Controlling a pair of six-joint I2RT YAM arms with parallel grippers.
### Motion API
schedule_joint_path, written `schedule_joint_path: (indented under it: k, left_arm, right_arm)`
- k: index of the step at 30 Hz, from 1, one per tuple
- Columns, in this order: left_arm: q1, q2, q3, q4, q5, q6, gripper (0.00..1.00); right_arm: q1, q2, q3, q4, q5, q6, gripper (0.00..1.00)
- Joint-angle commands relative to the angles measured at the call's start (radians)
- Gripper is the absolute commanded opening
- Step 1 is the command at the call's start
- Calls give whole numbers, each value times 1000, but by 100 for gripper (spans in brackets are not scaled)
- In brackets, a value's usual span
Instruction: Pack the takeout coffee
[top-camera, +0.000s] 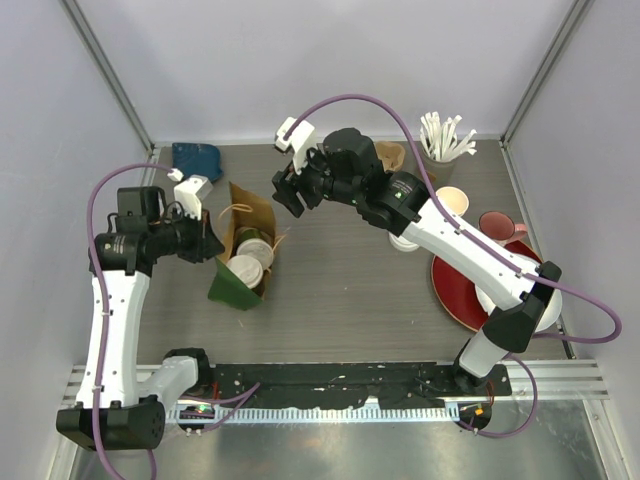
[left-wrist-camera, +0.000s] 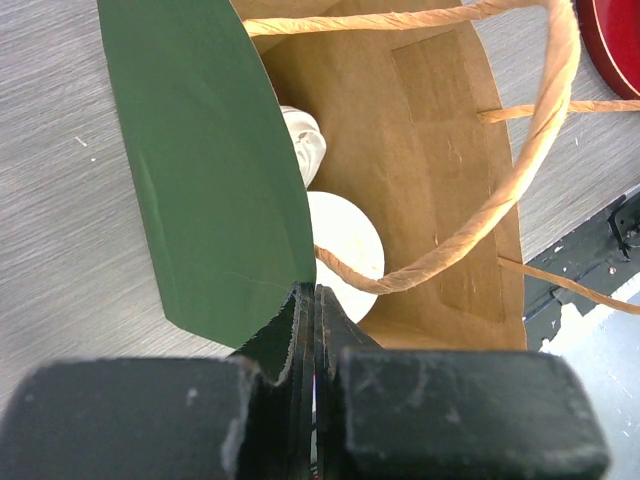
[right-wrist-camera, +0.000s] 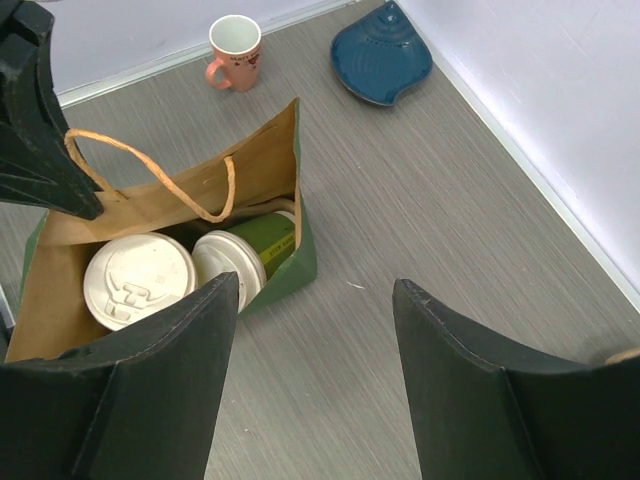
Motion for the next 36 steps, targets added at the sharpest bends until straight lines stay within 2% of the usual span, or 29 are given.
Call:
schedule_joint_path:
  k: [1, 6, 9, 10, 11, 13, 14, 18, 22, 25, 31, 34, 36]
  left_arm:
    - [-4, -10, 6, -30, -12, 17, 0]
    - [-4, -17, 10, -28, -53, 3, 0]
    - [-4, -27, 27, -27, -155, -29, 1]
    - [-4, -31, 33, -25, -177, -34, 4]
    - [-4, -36, 44, -28, -191, -35, 13]
    - [-2, -40, 52, -34, -225, -34, 21]
    - [-2, -42, 58, -39, -233, -34, 29]
    - [-4, -39, 67, -45, -282, -35, 43]
    - [-2, -45, 91, -50, -320, -27, 63]
    - [-2, -48, 118, -51, -351, -23, 75]
    - [-4, -51, 147, -50, -381, -15, 93]
    - [-4, -48, 159, -50, -397, -15, 99]
    - [-4, -53, 173, -53, -415, -14, 100]
  right_arm:
    - [3, -20, 9, 21, -66, 13, 68]
    - [18, -10, 10, 25, -83, 9, 68]
    - [18, 0, 19, 16, -78, 7, 67]
    - [18, 0, 21, 13, -75, 7, 68]
    - [17, 1, 23, 10, -73, 6, 67]
    - [18, 0, 23, 10, -72, 4, 68]
    - [18, 1, 24, 10, -70, 4, 67]
    - [18, 3, 30, 8, -50, 4, 68]
    - [12, 1, 53, 2, 103, 26, 68]
    - [-29, -14, 72, 2, 134, 67, 68]
    - [-188, -57, 73, 16, 163, 130, 68]
    - [-248, -79, 50, 27, 204, 124, 68]
    - [-281, -94, 41, 27, 218, 121, 68]
